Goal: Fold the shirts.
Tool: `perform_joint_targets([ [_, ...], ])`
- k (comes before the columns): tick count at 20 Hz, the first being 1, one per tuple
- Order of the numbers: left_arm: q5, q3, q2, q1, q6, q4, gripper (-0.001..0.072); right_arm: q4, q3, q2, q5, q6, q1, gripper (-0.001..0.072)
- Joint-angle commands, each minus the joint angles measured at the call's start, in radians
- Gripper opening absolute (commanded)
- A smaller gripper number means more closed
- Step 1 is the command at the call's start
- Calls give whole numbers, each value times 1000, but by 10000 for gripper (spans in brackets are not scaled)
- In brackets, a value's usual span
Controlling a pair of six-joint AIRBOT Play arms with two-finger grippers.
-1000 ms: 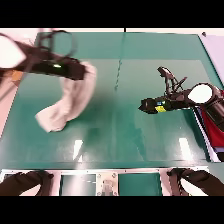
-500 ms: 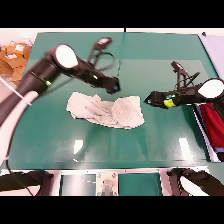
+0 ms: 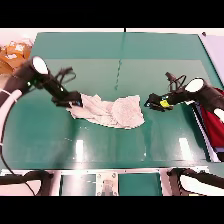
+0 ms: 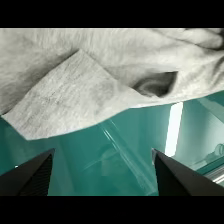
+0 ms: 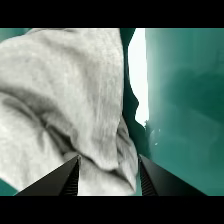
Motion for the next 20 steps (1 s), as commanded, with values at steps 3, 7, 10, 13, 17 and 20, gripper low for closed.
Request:
perform_joint_targets([
  [3, 255, -225, -2, 20, -7, -125, 708, 192, 116, -252, -32, -145, -5, 428],
  [7, 281, -266, -22, 20, -7, -137, 702, 230, 237, -365, -31, -169, 9, 426],
  [10, 303, -273, -55, 20, -6, -148, 548, 244, 262, -412, -32, -169, 18, 287],
  [13, 248, -209, -52, 20, 39, -174, 22, 243, 285, -415, -51, -169, 11, 38],
  [17, 90, -34, -52, 20, 46, -134, 21, 243, 373, -413, -45, -169, -4, 11],
  [20, 14, 84, -52, 20, 42, -45, 21, 240, 445, -413, 2, -169, -9, 31],
])
